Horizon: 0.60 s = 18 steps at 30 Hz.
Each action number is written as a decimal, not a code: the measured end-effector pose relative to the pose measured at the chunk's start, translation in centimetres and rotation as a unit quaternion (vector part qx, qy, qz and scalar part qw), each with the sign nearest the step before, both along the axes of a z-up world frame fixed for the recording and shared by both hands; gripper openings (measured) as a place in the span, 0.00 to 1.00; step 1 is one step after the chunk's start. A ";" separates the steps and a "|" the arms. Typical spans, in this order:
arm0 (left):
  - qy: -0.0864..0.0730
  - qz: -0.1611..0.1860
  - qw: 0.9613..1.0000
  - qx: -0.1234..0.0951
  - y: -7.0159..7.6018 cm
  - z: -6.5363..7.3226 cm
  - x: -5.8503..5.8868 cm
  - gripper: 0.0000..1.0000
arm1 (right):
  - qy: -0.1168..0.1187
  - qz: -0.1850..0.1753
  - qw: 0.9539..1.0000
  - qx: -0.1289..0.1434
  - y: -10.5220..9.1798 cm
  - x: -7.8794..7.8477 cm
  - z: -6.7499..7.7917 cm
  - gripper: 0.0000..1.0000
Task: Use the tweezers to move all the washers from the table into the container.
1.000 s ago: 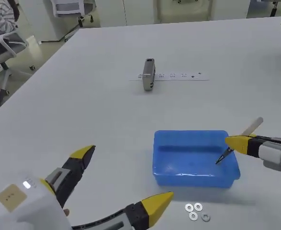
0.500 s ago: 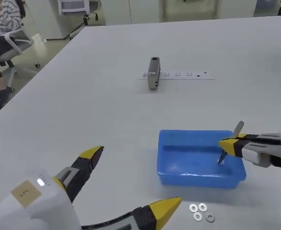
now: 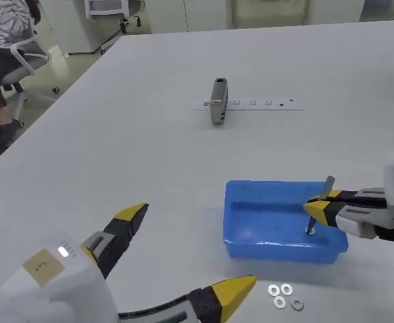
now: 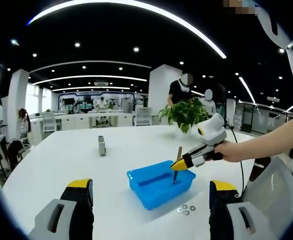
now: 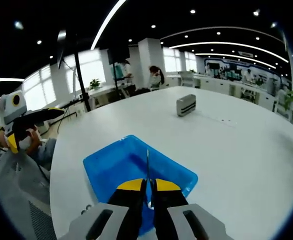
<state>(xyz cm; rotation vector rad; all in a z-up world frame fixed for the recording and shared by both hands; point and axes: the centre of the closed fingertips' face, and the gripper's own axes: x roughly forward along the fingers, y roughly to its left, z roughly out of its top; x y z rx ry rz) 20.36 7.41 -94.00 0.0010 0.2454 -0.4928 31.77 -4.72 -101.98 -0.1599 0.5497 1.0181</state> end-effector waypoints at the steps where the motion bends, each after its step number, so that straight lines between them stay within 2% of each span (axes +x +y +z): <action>1: 0.000 0.000 1.000 -0.001 0.0 0.0 0.0 0.99 | -0.001 0.000 1.000 0.002 0.0 0.0 0.1 0.03; 5: 0.001 0.002 1.000 -0.001 0.1 -0.1 0.0 0.99 | -0.003 -0.005 1.000 0.020 0.0 -0.1 1.0 0.03; 10: 0.001 0.001 1.000 -0.001 0.0 0.0 0.0 0.99 | 0.012 -0.018 0.998 0.065 0.0 -0.3 2.5 0.03; 14: 0.002 0.002 1.000 -0.001 0.1 -0.1 0.0 0.99 | 0.025 -0.020 0.995 0.093 -0.1 -1.1 3.5 0.03; 18: 0.006 0.000 1.000 -0.003 0.0 -0.1 -0.1 0.94 | 0.029 -0.019 0.993 0.115 -0.1 -2.0 4.7 0.03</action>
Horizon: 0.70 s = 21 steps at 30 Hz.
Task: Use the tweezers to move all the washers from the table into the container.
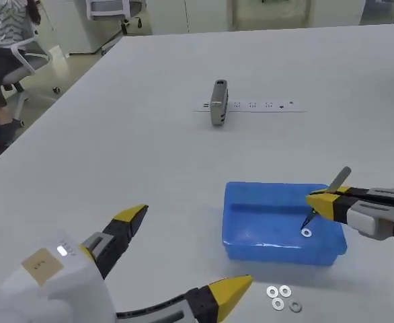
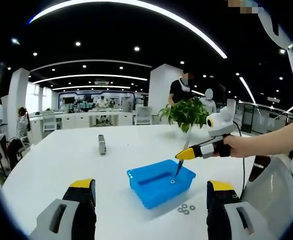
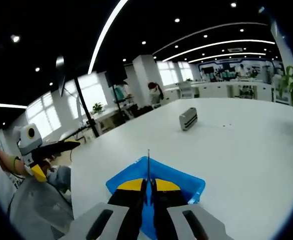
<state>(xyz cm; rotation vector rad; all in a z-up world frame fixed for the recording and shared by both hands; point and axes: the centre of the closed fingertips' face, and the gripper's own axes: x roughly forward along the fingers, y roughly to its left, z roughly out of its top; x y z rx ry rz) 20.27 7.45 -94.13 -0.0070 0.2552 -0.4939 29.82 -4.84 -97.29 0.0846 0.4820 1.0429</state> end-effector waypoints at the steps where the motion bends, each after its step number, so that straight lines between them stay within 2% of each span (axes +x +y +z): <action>1: 0.000 0.000 1.000 0.000 0.0 0.0 0.0 0.95 | 0.002 0.000 1.000 0.011 0.1 -0.3 0.5 0.03; 6: -0.001 -0.003 1.000 0.003 -0.1 0.0 0.0 0.95 | 0.012 0.007 1.000 0.025 0.4 -1.6 1.2 0.03; 9: -0.003 -0.002 1.000 0.005 -0.1 0.0 0.0 0.97 | 0.017 0.024 0.999 0.021 0.7 -2.8 1.1 0.03; 16: -0.005 0.000 1.000 0.011 0.0 0.0 0.0 0.98 | 0.040 0.077 0.996 -0.016 1.2 -6.2 -1.0 0.03; 21: -0.003 -0.002 1.000 0.012 -0.1 -0.1 0.0 0.98 | 0.069 0.088 0.994 -0.023 1.7 -7.5 -2.9 0.03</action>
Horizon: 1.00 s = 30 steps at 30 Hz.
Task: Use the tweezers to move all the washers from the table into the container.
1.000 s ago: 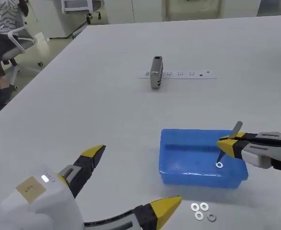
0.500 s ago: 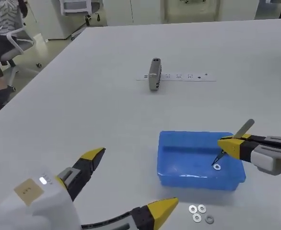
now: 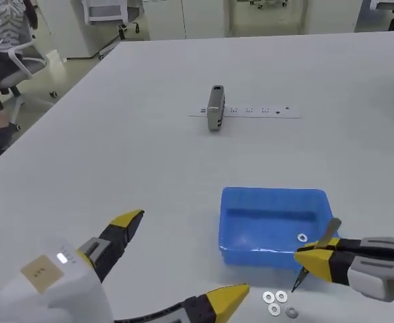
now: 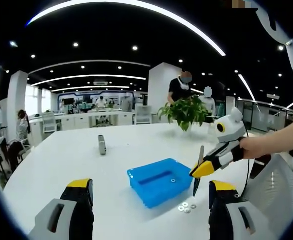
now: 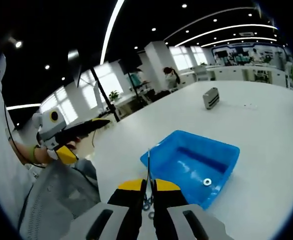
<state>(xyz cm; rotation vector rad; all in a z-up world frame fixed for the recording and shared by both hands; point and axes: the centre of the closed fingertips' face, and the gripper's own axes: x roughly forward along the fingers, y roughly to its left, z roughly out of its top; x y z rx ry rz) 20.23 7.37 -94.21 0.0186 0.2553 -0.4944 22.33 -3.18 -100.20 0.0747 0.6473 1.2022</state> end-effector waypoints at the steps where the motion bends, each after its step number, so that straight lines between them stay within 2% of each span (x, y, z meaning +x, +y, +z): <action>1: -0.001 0.000 1.000 0.000 0.0 0.0 0.0 0.98 | 0.007 0.004 1.000 -0.008 0.0 -0.3 -0.6 0.03; 6: 0.003 -0.002 1.000 -0.001 0.0 -0.1 0.0 0.97 | 0.007 0.011 1.000 -0.017 0.0 -0.8 -1.7 0.03; 15: 0.004 -0.002 1.000 0.000 0.0 -0.2 0.0 0.97 | 0.017 0.006 1.000 -0.017 -0.1 -0.8 -2.3 0.03; 20: 0.006 -0.002 1.000 0.000 0.0 -0.2 0.0 0.97 | 0.002 0.015 0.999 -0.034 0.1 -1.0 -2.8 0.04; 23: 0.004 -0.002 1.000 0.001 0.0 -0.2 0.0 0.97 | -0.020 0.034 0.998 -0.049 0.3 -1.4 -2.9 0.04; 24: 0.005 -0.003 1.000 0.001 0.0 -0.2 0.0 0.97 | -0.039 0.044 0.997 -0.050 0.5 -1.6 -2.7 0.04; 25: 0.005 -0.003 1.000 0.002 0.0 -0.2 0.0 0.97 | -0.049 0.052 0.996 -0.057 0.5 -1.8 -2.7 0.04; 28: 0.005 -0.002 1.000 0.002 0.0 -0.2 0.0 0.96 | -0.104 0.088 0.987 -0.080 0.9 -2.7 -2.6 0.04; 29: 0.005 -0.003 1.000 0.003 0.0 -0.2 0.0 0.96 | -0.128 0.106 0.982 -0.092 1.1 -3.2 -2.7 0.03; 30: 0.005 -0.003 1.000 0.004 0.0 -0.2 0.0 0.96 | -0.142 0.119 0.978 -0.098 1.2 -3.6 -2.7 0.03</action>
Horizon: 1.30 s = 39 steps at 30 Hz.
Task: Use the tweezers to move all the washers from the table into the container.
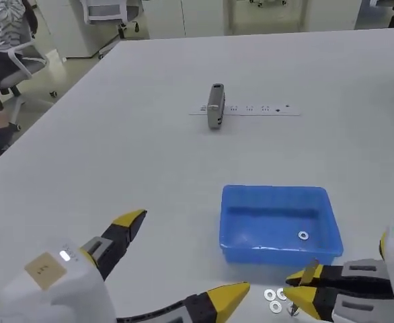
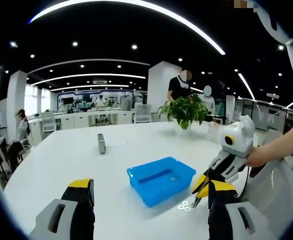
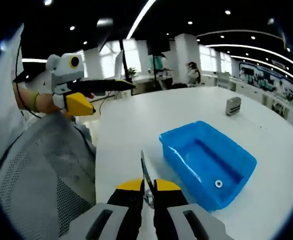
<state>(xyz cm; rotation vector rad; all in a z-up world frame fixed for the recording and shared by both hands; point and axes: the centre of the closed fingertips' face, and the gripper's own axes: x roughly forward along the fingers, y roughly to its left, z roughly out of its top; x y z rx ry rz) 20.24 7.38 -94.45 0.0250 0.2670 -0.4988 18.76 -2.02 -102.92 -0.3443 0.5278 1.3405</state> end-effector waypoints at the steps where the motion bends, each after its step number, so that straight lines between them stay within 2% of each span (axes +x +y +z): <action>1: 0.000 0.000 1.000 0.001 0.0 0.0 0.0 0.96 | -0.029 0.020 0.999 -0.011 0.1 -0.4 0.0 0.03; 2: 0.000 -0.001 1.000 0.002 0.0 0.0 0.0 0.96 | -0.054 0.033 0.998 -0.024 0.1 -0.4 -0.1 0.02; 3: 0.000 -0.001 1.000 0.003 0.0 0.0 0.0 0.96 | -0.071 0.045 0.996 -0.044 -0.2 -0.5 -0.4 0.02; 5: -0.001 -0.001 1.000 0.005 0.0 0.0 0.0 0.97 | -0.088 0.047 0.993 -0.061 -0.2 -0.5 -0.6 0.01; 7: -0.001 -0.001 1.000 0.005 -0.1 0.0 0.0 0.96 | -0.087 0.044 0.994 -0.055 0.4 -0.9 -0.6 0.01; 10: -0.001 -0.001 1.000 0.005 -0.1 0.0 0.0 0.96 | -0.089 0.033 0.994 -0.055 0.3 -0.3 -0.7 0.01; 18: -0.003 -0.001 1.000 0.003 -0.1 0.1 0.0 0.96 | -0.067 -0.003 0.997 -0.041 -0.3 0.4 -0.5 0.02; 20: -0.004 -0.001 1.000 0.004 -0.1 0.1 0.0 0.96 | -0.055 -0.014 0.998 -0.023 -0.1 0.4 0.2 0.02; 22: -0.004 -0.002 1.000 0.003 -0.1 0.1 0.0 0.96 | -0.054 -0.021 0.998 -0.015 -0.1 0.6 0.7 0.02; 26: -0.004 -0.001 1.000 0.002 -0.1 0.1 0.0 0.96 | -0.066 -0.031 0.997 -0.014 -0.2 0.8 1.7 0.02; 31: -0.003 -0.002 1.000 0.004 -0.1 0.0 -0.1 0.96 | -0.097 -0.026 0.995 -0.016 0.1 0.9 4.0 0.02; 35: -0.004 -0.003 1.000 0.003 -0.2 0.1 -0.1 0.96 | -0.104 -0.034 0.994 -0.001 0.4 1.4 5.7 0.02; 39: -0.004 -0.001 1.000 0.002 -0.1 0.1 -0.1 0.96 | -0.099 -0.046 0.994 0.012 0.6 2.1 6.8 0.02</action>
